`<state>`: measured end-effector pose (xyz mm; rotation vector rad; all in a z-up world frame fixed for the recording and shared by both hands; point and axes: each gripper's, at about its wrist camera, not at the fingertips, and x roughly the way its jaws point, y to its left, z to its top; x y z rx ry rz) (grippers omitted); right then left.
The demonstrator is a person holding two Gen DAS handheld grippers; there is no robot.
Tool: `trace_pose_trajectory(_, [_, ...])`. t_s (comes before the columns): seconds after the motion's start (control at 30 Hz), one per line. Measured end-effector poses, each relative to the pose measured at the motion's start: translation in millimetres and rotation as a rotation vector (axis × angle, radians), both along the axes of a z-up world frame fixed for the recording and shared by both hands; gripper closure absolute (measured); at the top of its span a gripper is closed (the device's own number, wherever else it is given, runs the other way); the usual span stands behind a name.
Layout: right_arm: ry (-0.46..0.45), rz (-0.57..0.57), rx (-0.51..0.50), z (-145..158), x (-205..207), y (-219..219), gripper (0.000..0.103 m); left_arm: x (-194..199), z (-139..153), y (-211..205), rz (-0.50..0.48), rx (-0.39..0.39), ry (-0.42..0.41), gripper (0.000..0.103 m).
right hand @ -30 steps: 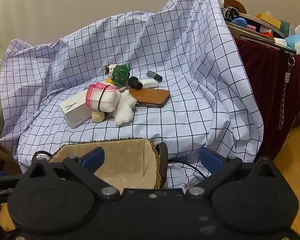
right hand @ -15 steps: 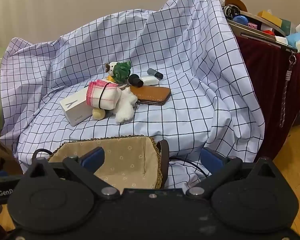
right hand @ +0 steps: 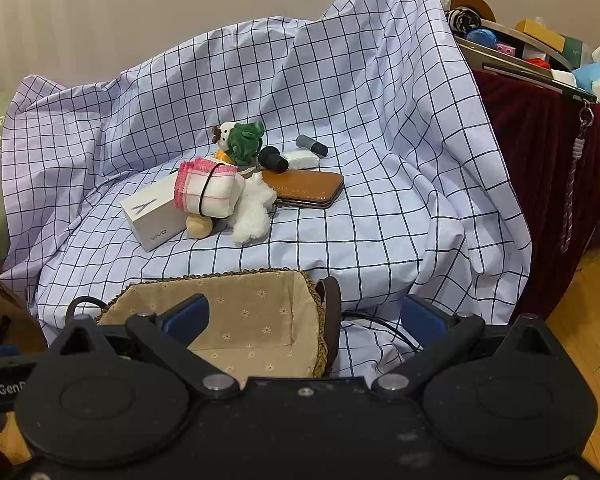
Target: Organize soft objects
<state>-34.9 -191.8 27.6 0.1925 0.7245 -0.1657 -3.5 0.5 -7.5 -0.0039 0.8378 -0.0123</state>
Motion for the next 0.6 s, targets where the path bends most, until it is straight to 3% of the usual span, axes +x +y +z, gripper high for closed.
trace_pose_trajectory(0.6, [-0.002, -0.001, 0.016, 0.5, -0.8, 2.7, 0.0, -1.1, -1.1, -0.5, -0.004, -0.001, 0.003, 0.003])
